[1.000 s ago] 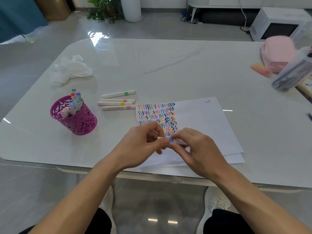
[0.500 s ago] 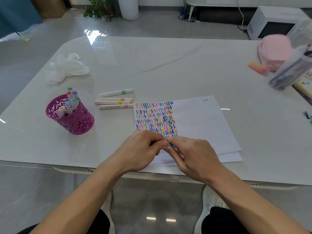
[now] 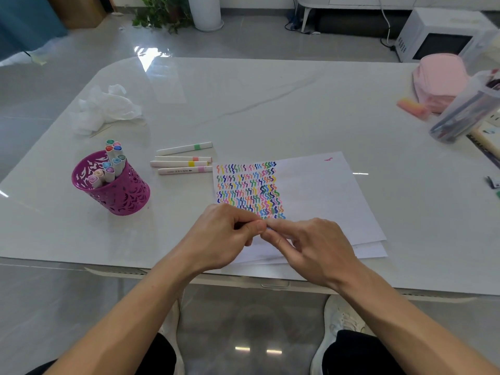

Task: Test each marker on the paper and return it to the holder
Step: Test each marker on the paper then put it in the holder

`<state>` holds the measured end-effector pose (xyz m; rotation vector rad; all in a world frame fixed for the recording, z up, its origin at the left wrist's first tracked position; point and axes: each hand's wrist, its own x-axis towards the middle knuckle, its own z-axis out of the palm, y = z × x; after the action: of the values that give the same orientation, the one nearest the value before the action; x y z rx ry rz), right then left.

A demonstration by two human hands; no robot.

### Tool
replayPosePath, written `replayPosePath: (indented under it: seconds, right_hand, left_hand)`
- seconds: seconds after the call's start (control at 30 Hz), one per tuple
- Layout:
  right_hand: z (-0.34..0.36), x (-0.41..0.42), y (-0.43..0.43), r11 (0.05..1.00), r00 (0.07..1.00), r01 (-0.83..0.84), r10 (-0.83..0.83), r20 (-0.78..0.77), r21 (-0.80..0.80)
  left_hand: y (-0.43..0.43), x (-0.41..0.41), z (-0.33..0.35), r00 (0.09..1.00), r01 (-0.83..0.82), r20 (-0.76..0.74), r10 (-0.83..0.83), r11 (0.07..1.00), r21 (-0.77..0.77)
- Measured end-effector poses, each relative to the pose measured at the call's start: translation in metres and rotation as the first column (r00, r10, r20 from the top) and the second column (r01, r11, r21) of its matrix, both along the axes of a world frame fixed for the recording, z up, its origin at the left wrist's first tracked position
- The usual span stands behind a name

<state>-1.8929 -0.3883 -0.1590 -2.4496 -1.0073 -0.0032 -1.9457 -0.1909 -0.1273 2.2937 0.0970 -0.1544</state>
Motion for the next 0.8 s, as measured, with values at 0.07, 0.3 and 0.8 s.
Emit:
replayPosePath:
  seconds: [0.07, 0.3, 0.8]
  right_hand:
    - [0.005, 0.005, -0.001, 1.0, 0.994, 0.026, -0.028, -0.108, -0.014]
    - [0.013, 0.019, -0.012, 0.972, 0.905, 0.182, -0.107, -0.411, 0.149]
    - [0.015, 0.024, -0.011, 0.839, 0.674, 0.37, 0.052, -0.737, 0.398]
  left_hand:
    - [0.002, 0.001, 0.0, 0.999, -0.041, 0.022, 0.04, 0.999, 0.026]
    - [0.007, 0.001, -0.004, 0.988, -0.156, 0.047, 0.15, 0.976, 0.153]
    - [0.016, -0.002, -0.021, 0.997, 0.039, 0.04, -0.061, 0.91, 0.412]
